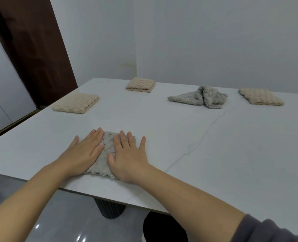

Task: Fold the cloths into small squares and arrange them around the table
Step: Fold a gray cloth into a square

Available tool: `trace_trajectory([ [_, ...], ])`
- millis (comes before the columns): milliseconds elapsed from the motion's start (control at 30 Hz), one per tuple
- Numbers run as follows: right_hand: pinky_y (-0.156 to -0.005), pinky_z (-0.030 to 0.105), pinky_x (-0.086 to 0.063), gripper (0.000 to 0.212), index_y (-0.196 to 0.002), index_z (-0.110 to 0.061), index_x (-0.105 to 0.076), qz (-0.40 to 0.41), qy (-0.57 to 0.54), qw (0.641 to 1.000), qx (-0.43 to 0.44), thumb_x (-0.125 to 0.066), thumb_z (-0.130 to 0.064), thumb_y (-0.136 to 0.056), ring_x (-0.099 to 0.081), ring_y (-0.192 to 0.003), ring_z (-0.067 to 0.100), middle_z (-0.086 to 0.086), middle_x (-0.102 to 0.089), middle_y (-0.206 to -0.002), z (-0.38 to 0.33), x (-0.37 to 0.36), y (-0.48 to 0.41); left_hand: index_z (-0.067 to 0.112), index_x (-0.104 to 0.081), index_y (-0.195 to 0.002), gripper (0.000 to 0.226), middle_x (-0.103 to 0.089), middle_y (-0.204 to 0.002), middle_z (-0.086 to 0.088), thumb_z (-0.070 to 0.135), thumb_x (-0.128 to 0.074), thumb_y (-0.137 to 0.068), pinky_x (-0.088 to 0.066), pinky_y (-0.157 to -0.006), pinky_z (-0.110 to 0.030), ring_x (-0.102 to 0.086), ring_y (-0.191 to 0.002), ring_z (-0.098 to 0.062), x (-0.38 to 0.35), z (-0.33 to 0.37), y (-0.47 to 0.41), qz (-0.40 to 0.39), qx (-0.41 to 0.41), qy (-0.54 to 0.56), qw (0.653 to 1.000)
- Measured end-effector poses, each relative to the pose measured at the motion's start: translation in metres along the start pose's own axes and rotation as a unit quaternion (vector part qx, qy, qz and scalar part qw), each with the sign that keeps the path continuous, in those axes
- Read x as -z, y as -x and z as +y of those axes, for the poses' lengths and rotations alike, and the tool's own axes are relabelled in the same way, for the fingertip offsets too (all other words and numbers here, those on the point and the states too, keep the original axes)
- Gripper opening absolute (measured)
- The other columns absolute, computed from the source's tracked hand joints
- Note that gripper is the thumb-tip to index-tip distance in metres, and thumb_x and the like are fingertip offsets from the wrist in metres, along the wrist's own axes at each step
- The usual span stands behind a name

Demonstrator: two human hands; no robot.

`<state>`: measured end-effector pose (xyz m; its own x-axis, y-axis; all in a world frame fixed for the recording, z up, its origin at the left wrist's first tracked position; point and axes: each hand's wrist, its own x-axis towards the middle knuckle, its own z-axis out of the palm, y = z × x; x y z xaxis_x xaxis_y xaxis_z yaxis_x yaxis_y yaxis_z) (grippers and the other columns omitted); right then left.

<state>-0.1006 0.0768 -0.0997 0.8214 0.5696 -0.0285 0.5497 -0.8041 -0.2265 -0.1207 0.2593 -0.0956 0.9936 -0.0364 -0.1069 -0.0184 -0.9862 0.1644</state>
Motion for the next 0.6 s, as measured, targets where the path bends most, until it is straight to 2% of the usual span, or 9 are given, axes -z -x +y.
trace_trajectory([
  [133,-0.114,0.061,0.012,0.066,-0.156,-0.013,0.007,0.002,-0.010,1.000,-0.005,-0.014,-0.044,-0.102,0.019,-0.149,0.024,0.005,0.014,-0.163,-0.001,-0.003,0.002,0.028,0.009,-0.153,0.061,0.012,-0.158,0.018,0.050,-0.005,-0.098,0.010,-0.120,-0.036,0.016,-0.140,0.008,0.000,0.003,0.002,0.007,0.008,0.015,1.000],
  [233,-0.114,0.062,0.011,0.066,-0.155,-0.013,0.007,0.000,-0.019,1.000,-0.006,-0.014,-0.045,-0.102,0.019,-0.148,0.024,0.005,0.014,-0.163,0.000,-0.004,0.002,0.027,0.007,-0.154,0.078,0.011,-0.158,0.017,0.066,0.009,-0.087,0.012,-0.119,-0.038,0.015,-0.142,0.005,-0.003,0.005,0.005,0.045,0.004,-0.020,0.999],
  [300,-0.113,0.062,0.013,0.066,-0.155,-0.013,0.008,-0.017,-0.016,1.000,-0.002,-0.013,-0.045,-0.102,0.020,-0.148,0.024,0.005,0.015,-0.163,0.001,0.001,0.002,0.026,0.009,-0.153,0.086,0.014,-0.158,0.015,0.063,0.017,-0.077,0.013,-0.119,-0.040,0.017,-0.143,0.001,0.000,0.007,0.007,0.060,0.009,-0.053,0.997],
  [433,-0.112,0.062,0.017,0.064,-0.155,-0.012,0.007,-0.004,-0.030,0.999,-0.009,-0.012,-0.042,-0.102,0.022,-0.148,0.023,0.003,0.016,-0.163,0.009,0.009,0.001,0.025,0.007,-0.154,0.082,0.016,-0.159,0.013,0.057,0.013,-0.079,0.012,-0.120,-0.035,0.019,-0.144,0.000,0.009,0.021,0.009,0.102,-0.013,-0.041,0.994],
  [533,-0.113,0.062,0.016,0.063,-0.155,-0.013,0.007,-0.007,-0.023,1.000,-0.011,-0.012,-0.041,-0.103,0.018,-0.149,0.022,0.002,0.016,-0.163,0.013,0.005,0.004,0.028,0.011,-0.152,0.083,0.019,-0.157,0.016,0.059,0.013,-0.076,0.015,-0.118,-0.029,0.021,-0.140,0.006,0.003,0.032,0.013,0.045,-0.031,-0.025,0.998],
  [600,-0.113,0.061,0.016,0.062,-0.156,-0.013,0.006,-0.012,-0.035,0.999,-0.002,-0.012,-0.041,-0.103,0.017,-0.149,0.021,0.001,0.014,-0.163,0.017,0.007,0.003,0.029,0.012,-0.152,0.073,0.018,-0.158,0.015,0.058,0.004,-0.086,0.014,-0.118,-0.030,0.019,-0.140,0.006,0.003,0.036,0.013,0.008,-0.015,-0.038,0.999],
])
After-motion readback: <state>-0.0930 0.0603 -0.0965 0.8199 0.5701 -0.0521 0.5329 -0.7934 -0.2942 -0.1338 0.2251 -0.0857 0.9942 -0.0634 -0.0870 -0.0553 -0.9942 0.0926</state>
